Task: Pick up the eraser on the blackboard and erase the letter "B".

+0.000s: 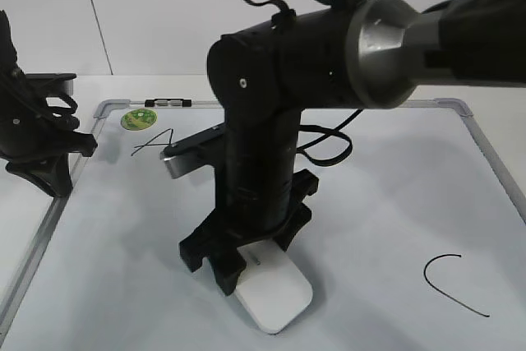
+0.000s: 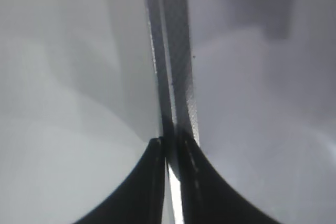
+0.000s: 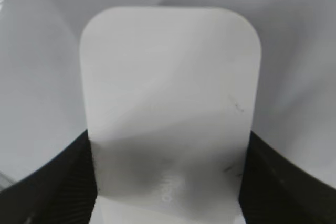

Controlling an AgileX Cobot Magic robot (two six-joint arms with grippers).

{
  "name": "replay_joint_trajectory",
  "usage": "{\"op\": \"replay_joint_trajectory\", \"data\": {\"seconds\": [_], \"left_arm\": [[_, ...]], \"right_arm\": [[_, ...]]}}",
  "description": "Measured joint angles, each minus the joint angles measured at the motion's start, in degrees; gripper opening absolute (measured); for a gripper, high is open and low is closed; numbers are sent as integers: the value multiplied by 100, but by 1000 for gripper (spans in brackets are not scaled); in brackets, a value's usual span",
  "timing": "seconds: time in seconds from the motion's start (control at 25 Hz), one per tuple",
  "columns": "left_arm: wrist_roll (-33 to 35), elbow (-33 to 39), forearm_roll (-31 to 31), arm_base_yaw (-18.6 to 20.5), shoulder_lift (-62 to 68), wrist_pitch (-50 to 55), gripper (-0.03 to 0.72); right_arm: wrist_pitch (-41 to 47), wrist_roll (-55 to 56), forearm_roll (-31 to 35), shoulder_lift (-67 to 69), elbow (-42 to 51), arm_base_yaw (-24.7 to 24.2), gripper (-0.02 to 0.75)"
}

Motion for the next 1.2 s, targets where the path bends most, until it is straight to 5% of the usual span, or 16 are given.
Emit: {"op": "replay_joint_trajectory", "data": {"seconds": [0.2,0.8,1.2], "left_arm": [[0,0,0,0,0,0,43],[0,0,12,0,0,0,43],[0,0,12,0,0,-10,43]], "right_arm": [[80,0,67,0,0,294,561],[216,-13,64,300,-116,49,561],[229,73,17,300,-152,-1513,561]]}}
